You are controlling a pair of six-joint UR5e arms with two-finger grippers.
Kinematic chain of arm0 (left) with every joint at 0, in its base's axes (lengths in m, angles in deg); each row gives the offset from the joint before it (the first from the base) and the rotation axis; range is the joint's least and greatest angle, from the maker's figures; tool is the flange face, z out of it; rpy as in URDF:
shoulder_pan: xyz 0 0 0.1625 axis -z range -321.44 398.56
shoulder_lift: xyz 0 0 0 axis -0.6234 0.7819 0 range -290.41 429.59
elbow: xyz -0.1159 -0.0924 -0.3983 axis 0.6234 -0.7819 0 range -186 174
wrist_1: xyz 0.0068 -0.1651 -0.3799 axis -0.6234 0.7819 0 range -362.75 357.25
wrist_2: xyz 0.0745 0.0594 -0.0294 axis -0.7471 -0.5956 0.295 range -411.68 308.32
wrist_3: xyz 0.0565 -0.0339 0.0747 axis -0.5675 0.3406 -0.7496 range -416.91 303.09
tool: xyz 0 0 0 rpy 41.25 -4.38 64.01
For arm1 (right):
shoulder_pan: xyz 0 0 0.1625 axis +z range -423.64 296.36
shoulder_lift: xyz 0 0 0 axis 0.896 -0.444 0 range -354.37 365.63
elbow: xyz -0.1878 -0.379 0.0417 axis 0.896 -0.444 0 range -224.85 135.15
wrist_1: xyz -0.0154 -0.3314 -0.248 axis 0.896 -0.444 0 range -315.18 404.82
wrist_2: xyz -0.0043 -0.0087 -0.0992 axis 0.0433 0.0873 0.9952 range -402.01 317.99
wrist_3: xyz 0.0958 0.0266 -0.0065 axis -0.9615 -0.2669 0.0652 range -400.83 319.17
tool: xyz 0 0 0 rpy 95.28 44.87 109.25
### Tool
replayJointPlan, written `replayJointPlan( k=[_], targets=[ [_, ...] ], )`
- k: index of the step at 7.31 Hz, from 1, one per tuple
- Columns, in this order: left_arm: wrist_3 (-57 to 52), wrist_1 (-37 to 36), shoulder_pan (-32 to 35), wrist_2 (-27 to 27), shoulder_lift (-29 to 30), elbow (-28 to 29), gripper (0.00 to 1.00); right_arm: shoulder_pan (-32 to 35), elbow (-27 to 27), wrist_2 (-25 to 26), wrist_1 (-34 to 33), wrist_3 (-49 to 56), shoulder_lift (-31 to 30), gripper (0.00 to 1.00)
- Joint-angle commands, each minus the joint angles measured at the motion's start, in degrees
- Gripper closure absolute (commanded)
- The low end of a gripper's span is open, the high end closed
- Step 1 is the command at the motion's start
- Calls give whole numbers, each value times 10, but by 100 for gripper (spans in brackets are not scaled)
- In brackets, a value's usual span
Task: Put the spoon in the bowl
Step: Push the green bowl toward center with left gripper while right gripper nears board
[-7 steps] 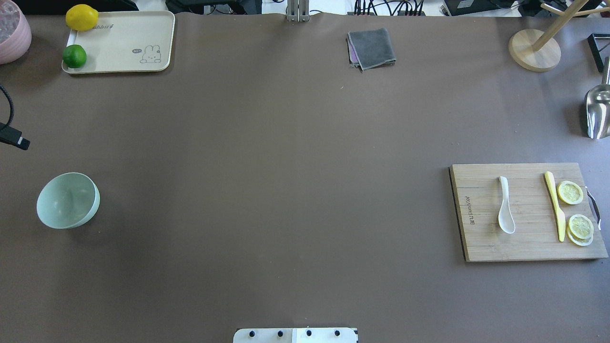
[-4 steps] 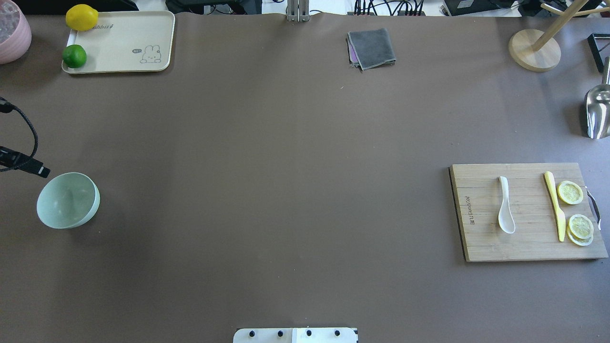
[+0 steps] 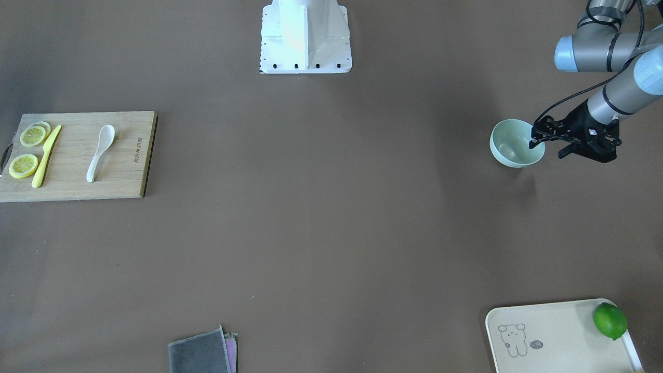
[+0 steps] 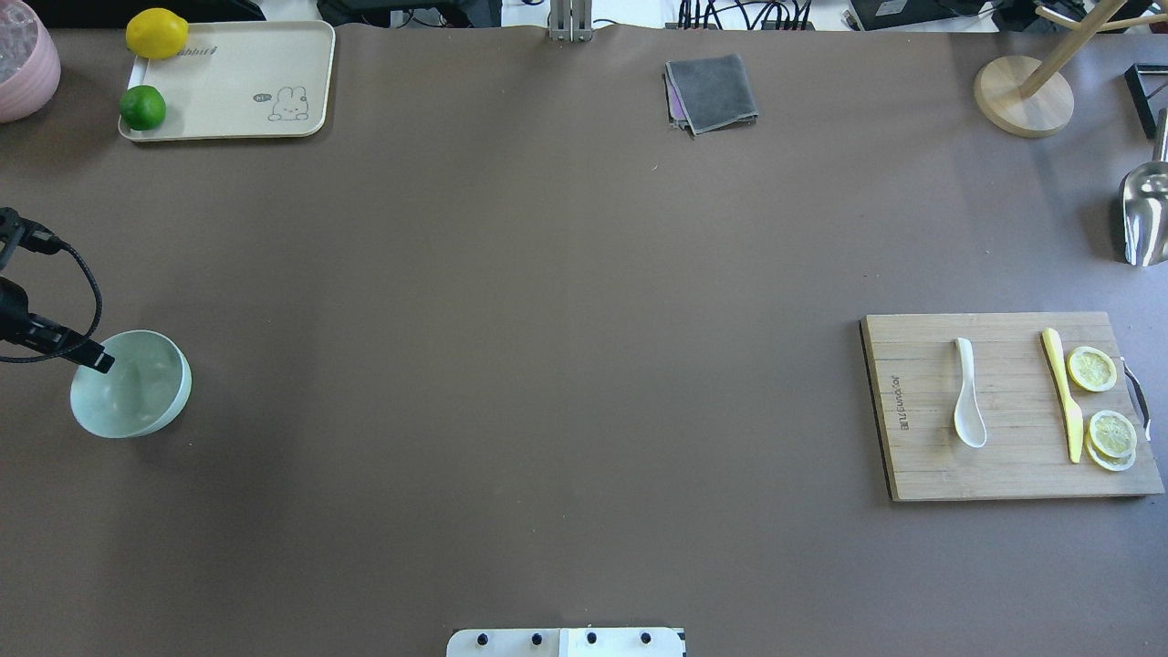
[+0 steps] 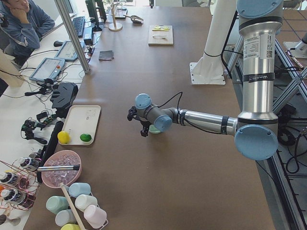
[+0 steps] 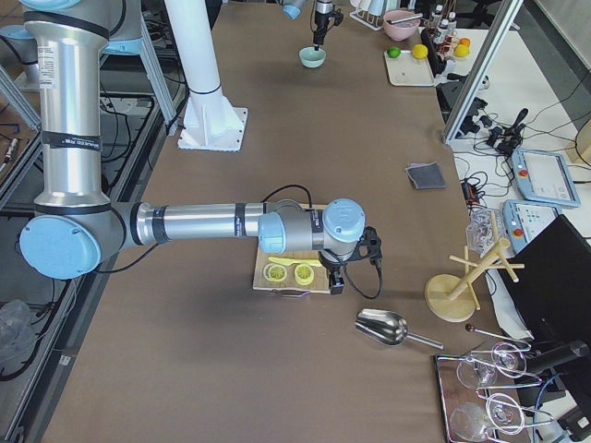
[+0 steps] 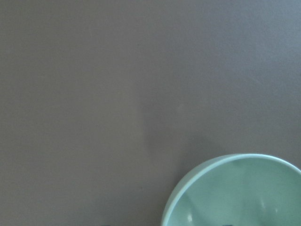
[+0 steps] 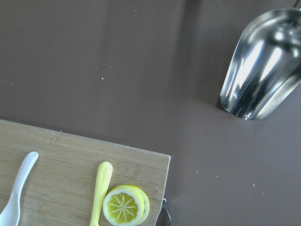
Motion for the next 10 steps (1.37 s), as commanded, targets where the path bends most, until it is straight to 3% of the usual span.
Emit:
replayJointPlan(
  k=[1,3,4,7,9,10],
  targets=[
    [1,-1,-5,-1,1,5,43,-1,0,-2,0,-1,0,0],
    [3,-2,-7,-1,1,5,84,-3,1,-4,0,-1,0,0],
    [4,-3,-9,-1,1,5,98,-4,1,-10,-1,-2,1,1],
    [60,-2,-11,7,16,-25,100,-60,36,-21,2,-132,32,1],
    [209,-6,-58,4,91,-60,100,-117,66,-6,38,-247,40,3],
    [336,-9,-102,0,165,-59,100,-158,67,14,102,-341,40,5]
  ],
)
